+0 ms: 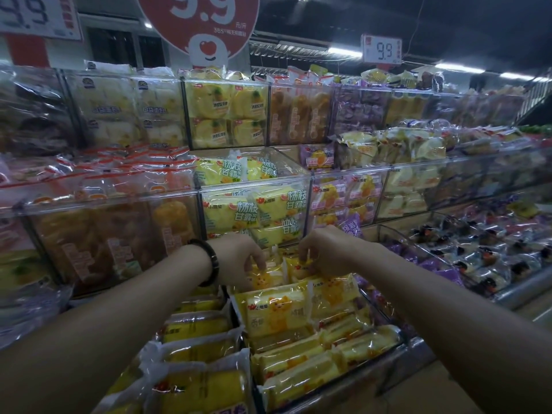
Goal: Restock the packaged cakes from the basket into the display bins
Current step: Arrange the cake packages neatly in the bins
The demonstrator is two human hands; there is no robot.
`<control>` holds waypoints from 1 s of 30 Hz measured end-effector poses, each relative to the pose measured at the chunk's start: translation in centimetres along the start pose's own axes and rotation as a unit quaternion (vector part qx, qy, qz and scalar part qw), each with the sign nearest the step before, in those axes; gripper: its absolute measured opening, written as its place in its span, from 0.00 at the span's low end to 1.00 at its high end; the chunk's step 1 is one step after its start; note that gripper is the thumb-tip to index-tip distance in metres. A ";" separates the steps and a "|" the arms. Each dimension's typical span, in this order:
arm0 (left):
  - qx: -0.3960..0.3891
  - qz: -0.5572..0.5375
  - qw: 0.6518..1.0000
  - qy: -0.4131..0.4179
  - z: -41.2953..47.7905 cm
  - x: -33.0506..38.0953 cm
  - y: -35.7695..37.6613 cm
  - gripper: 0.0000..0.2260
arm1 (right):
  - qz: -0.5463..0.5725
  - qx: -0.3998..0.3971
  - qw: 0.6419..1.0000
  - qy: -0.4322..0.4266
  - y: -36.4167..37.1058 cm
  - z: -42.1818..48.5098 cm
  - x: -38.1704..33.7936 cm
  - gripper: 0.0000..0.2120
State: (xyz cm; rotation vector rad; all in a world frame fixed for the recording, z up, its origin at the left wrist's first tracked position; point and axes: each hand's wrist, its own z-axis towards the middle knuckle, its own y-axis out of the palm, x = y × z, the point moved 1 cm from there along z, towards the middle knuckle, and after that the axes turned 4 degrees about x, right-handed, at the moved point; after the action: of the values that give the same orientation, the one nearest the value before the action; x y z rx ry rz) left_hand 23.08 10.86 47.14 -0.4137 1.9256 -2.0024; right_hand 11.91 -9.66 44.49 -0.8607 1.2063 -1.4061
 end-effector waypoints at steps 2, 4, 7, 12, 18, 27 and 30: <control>0.022 0.004 1.000 0.007 0.2 0.1 0.5 0.19 | 0.006 0.000 1.000 0.001 0.1 0.0 0.0 0.11; 0.050 0.004 0.999 0.013 0.4 0.1 1.0 0.19 | 0.011 0.004 1.000 0.006 0.4 0.2 0.1 0.12; 0.074 0.024 0.997 0.021 0.7 -0.3 1.9 0.19 | 0.016 0.007 1.000 0.021 1.1 0.4 0.1 0.12; 0.088 0.030 0.994 0.049 0.5 -0.7 2.6 0.19 | 0.009 -0.018 1.000 0.001 0.1 -0.4 -0.3 0.11; 0.095 -0.082 0.992 0.019 -1.1 -0.8 0.1 0.21 | 0.047 0.029 0.998 -0.016 -2.5 -2.0 -0.6 0.14; 0.129 -0.082 0.983 0.102 -3.2 3.4 1.6 0.20 | -0.017 -0.070 0.997 -0.039 -2.8 -5.7 -0.6 0.25; 0.103 -0.056 0.987 0.113 -3.4 3.7 2.6 0.23 | -0.029 -0.050 0.998 -0.038 -1.6 -6.5 -0.7 0.26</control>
State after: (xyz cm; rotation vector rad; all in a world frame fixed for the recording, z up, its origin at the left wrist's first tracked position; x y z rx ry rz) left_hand 18.40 12.30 44.36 -0.2559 1.8297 -2.3844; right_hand 5.47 -7.67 44.59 -1.0169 1.2102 -1.3551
